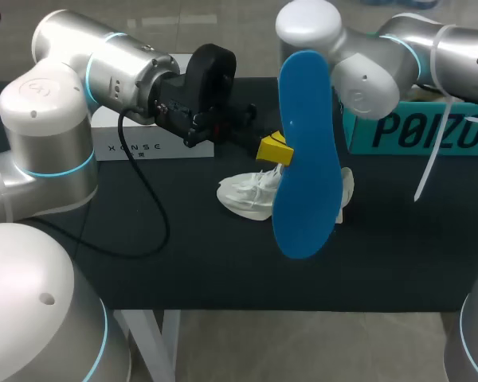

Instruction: Take the shoe out of the shoebox, open the shoe tongue, remove and reinsert the insole, then place the shoe into the shoebox

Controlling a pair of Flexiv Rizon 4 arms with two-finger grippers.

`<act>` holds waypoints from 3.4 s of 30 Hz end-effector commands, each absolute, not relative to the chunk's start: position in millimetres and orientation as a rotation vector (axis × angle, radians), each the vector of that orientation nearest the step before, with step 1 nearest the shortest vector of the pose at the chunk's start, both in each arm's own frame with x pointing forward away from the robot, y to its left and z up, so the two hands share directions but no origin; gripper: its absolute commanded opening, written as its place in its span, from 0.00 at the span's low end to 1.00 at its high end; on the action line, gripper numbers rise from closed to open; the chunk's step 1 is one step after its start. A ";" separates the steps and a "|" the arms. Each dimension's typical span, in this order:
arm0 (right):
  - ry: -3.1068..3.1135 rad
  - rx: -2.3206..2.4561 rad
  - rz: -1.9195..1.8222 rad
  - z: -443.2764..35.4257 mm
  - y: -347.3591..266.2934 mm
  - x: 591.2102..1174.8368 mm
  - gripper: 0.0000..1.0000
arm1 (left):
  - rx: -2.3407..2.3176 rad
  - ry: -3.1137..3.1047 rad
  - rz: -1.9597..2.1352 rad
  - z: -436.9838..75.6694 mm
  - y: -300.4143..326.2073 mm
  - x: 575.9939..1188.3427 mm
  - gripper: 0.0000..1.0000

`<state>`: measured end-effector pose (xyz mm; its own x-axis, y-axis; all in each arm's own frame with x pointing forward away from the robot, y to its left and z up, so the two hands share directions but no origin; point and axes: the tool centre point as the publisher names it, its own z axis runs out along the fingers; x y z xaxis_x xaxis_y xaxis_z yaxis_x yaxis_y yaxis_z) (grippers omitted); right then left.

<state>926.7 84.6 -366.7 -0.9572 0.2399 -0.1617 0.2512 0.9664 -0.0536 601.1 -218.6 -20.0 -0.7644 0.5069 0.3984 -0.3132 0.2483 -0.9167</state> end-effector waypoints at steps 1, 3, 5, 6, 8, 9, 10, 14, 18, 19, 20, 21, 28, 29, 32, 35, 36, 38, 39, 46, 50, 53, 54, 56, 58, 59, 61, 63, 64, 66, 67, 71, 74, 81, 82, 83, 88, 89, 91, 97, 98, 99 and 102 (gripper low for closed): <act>2.956 0.371 -0.110 -360.7 81.6 926.2 1.00 | -0.177 -1.863 1.589 -20.6 -219.5 601.2 0.00; 2.954 0.379 -0.100 -357.4 76.0 925.6 1.00 | -0.177 -1.863 1.589 -20.6 -219.5 601.2 0.00; 2.953 0.393 -0.110 -357.8 71.1 926.4 1.00 | -0.177 -1.863 1.589 -20.6 -219.5 601.2 0.00; 2.953 0.396 -0.116 -358.9 69.4 927.0 1.00 | -0.177 -1.863 1.589 -20.6 -219.5 601.2 0.00; 2.967 0.409 -0.092 -359.5 65.7 928.0 1.00 | -0.177 -1.863 1.589 -20.6 -219.5 601.2 0.00; 2.968 0.415 -0.089 -359.5 63.8 928.6 1.00 | -0.177 -1.863 1.589 -20.6 -219.5 601.2 0.00; 2.969 0.415 -0.088 -359.3 61.8 928.8 1.00 | -0.177 -1.863 1.589 -20.6 -219.5 601.2 0.00; 2.971 0.442 -0.069 -357.6 52.5 927.7 1.00 | -0.177 -1.863 1.589 -20.6 -219.5 601.2 0.00; 2.974 0.478 -0.068 -359.5 45.5 928.2 1.00 | -0.177 -1.863 1.589 -20.6 -219.5 601.2 0.00; 2.973 0.483 -0.071 -360.4 45.1 928.5 1.00 | -0.177 -1.863 1.589 -20.6 -219.5 601.2 0.00; 2.972 0.485 -0.076 -361.8 45.5 929.0 1.00 | -0.177 -1.863 1.589 -20.6 -219.5 601.2 0.00; 2.972 0.485 -0.079 -363.4 46.8 929.5 1.00 | -0.177 -1.863 1.589 -20.6 -219.5 601.2 0.00; 2.988 0.420 -0.068 -368.3 68.0 929.5 1.00 | -0.177 -1.863 1.589 -20.6 -219.5 601.2 0.00; 2.989 0.410 -0.064 -368.6 71.8 929.4 1.00 | -0.177 -1.863 1.589 -20.6 -219.5 601.2 0.00; 2.984 0.385 -0.075 -371.9 81.7 930.5 0.94 | -0.177 -1.863 1.589 -20.6 -219.5 601.2 0.00; 2.989 0.383 -0.073 -375.3 86.8 932.5 0.48 | -0.177 -1.863 1.589 -20.6 -219.5 601.2 0.00; 2.992 0.387 -0.077 -376.2 87.9 932.5 0.44 | -0.177 -1.863 1.589 -20.6 -219.5 601.2 0.00; 2.996 0.387 -0.076 -376.9 89.0 930.7 0.19 | -0.177 -1.863 1.589 -20.6 -219.5 601.2 0.00; 2.997 0.386 -0.078 -377.0 89.0 928.7 0.12 | -0.177 -1.863 1.589 -20.6 -219.5 601.2 0.00; 3.002 0.397 -0.122 -376.0 79.5 905.0 0.00 | -0.177 -1.863 1.589 -20.6 -219.5 601.2 0.00; 3.002 0.397 -0.122 -376.0 79.5 905.0 0.00 | -0.177 -1.863 1.589 -20.6 -219.5 601.2 0.00; 3.002 0.397 -0.122 -376.0 79.5 905.0 0.00 | -0.177 -1.863 1.589 -20.6 -219.5 601.2 0.00; 3.002 0.397 -0.122 -376.0 79.5 905.0 0.00 | -0.177 -1.863 1.589 -20.6 -219.5 601.2 0.00; 3.002 0.397 -0.122 -376.0 79.5 905.0 0.00 | -0.177 -1.863 1.589 -20.6 -219.5 601.2 0.00; 3.027 0.516 -0.148 -374.8 77.1 906.2 0.00 | -0.177 -1.863 1.589 -20.6 -219.5 601.2 0.00; 3.007 0.638 -0.180 -373.1 74.5 906.0 0.00 | -0.177 -1.863 1.589 -20.6 -219.5 601.2 0.00; 2.988 0.875 -0.253 -368.8 71.5 904.7 0.00 | -0.177 -1.863 1.589 -20.6 -219.5 601.2 0.00; 2.931 1.139 -0.212 -362.1 67.3 901.1 0.00 | -0.177 -1.863 1.589 -20.6 -219.5 601.2 0.00; 2.892 1.326 -0.247 -359.9 63.9 899.4 0.00 | -0.177 -1.863 1.589 -20.6 -219.5 601.2 0.00; 2.843 1.580 -0.211 -357.2 59.6 895.2 0.00 | -0.177 -1.863 1.589 -20.6 -219.5 601.2 0.00; 2.811 1.691 -0.158 -355.9 58.0 893.4 0.00 | -0.177 -1.863 1.589 -20.6 -219.5 601.2 0.00; 2.618 2.102 -0.035 -352.1 58.5 886.7 0.00 | -0.177 -1.863 1.589 -20.6 -219.5 601.2 0.00; 2.432 2.291 -0.057 -352.3 58.2 881.9 0.00 | -0.177 -1.863 1.589 -20.6 -219.5 601.2 0.00; 2.151 2.577 0.094 -354.4 58.8 877.7 0.00 | -0.177 -1.863 1.589 -20.6 -219.5 601.2 0.00; 2.137 2.611 0.119 -355.2 60.2 877.3 0.00 | -0.177 -1.863 1.589 -20.6 -219.5 601.2 0.00; 2.140 2.612 0.145 -356.0 61.7 877.7 0.00 | -0.177 -1.863 1.589 -20.6 -219.5 601.2 0.00; 2.129 2.663 0.217 -359.5 68.6 881.1 0.00 | -0.177 -1.863 1.589 -20.6 -219.5 601.2 0.00; 2.134 2.651 0.222 -359.0 69.2 882.0 0.00 | -0.177 -1.863 1.589 -20.6 -219.5 601.2 0.00; 2.111 2.664 0.202 -359.4 69.0 882.5 0.00 | -0.177 -1.863 1.589 -20.6 -219.5 601.2 0.00; 2.168 2.629 0.181 -368.6 70.0 885.3 0.00 | -0.177 -1.863 1.589 -20.6 -219.5 601.2 0.00; 2.176 2.626 0.165 -370.8 70.4 885.4 0.00 | -0.177 -1.863 1.589 -20.6 -219.5 601.2 0.00; 2.197 2.610 0.158 -372.6 70.4 885.5 0.00 | -0.177 -1.863 1.589 -20.6 -219.5 601.2 0.00; 2.226 2.585 0.131 -377.9 70.6 886.5 0.00 | -0.177 -1.863 1.589 -20.6 -219.5 601.2 0.00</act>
